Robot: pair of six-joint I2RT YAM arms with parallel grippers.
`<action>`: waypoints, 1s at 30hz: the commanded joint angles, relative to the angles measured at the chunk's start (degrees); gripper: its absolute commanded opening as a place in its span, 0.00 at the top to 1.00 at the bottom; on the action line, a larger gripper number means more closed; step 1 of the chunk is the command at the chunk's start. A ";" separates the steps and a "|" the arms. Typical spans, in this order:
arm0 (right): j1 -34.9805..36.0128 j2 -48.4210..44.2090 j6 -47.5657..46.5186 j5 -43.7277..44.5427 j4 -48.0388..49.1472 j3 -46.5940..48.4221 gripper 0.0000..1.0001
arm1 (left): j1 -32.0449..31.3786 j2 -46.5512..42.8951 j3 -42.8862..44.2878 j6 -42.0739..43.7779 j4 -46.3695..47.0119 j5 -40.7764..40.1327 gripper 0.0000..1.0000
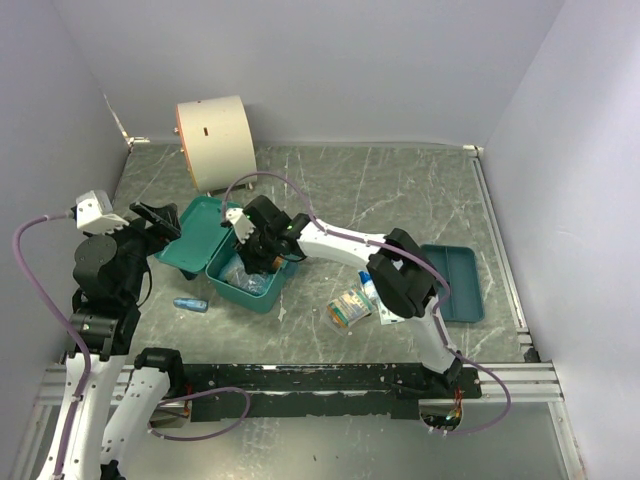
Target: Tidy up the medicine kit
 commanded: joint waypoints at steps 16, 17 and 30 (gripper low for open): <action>0.87 -10.42 6.49 13.91 4.56 -1.30 0.61 | -0.18 0.24 0.91 1.23 0.41 0.72 0.10; 0.77 -11.60 7.74 15.67 5.31 -1.69 0.60 | -0.18 0.24 0.99 1.42 0.45 1.08 0.10; -1.34 -30.42 24.63 42.88 5.88 -16.79 0.43 | -0.24 0.55 3.52 8.69 0.81 18.22 0.08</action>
